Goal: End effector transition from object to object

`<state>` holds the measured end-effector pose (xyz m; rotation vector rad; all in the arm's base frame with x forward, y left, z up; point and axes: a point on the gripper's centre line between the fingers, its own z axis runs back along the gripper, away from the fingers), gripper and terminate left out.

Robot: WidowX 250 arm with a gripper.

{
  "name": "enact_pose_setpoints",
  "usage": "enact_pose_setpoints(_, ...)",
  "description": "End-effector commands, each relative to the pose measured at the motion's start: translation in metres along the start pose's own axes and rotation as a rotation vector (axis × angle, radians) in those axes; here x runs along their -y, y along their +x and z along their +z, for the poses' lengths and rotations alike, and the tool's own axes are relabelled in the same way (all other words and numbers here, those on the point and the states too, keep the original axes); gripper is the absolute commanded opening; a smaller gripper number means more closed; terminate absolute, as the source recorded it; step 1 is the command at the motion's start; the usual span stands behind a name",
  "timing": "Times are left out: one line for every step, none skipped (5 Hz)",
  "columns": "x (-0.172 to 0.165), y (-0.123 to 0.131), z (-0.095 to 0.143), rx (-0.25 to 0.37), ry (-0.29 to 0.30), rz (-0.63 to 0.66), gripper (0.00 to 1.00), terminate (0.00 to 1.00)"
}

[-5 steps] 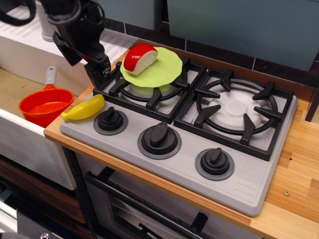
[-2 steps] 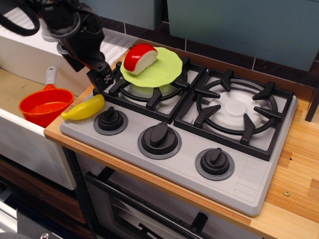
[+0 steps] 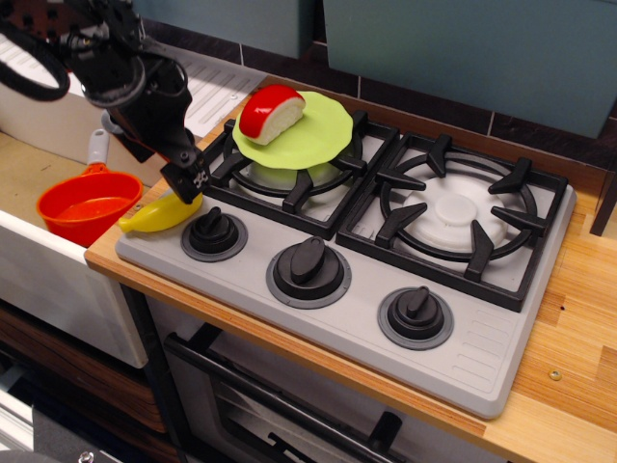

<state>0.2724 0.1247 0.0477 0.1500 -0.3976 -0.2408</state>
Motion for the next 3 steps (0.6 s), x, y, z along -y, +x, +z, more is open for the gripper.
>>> enact_pose_setpoints(-0.0021,-0.011,-0.0085,0.029,0.022,-0.006,1.0,0.0)
enact_pose_setpoints(-0.0004,-0.0173,-0.013,0.022,0.02,-0.008,1.0,0.0)
enact_pose_setpoints(-0.0004,-0.0173,-0.013,0.022,0.02,-0.008,1.0,1.0)
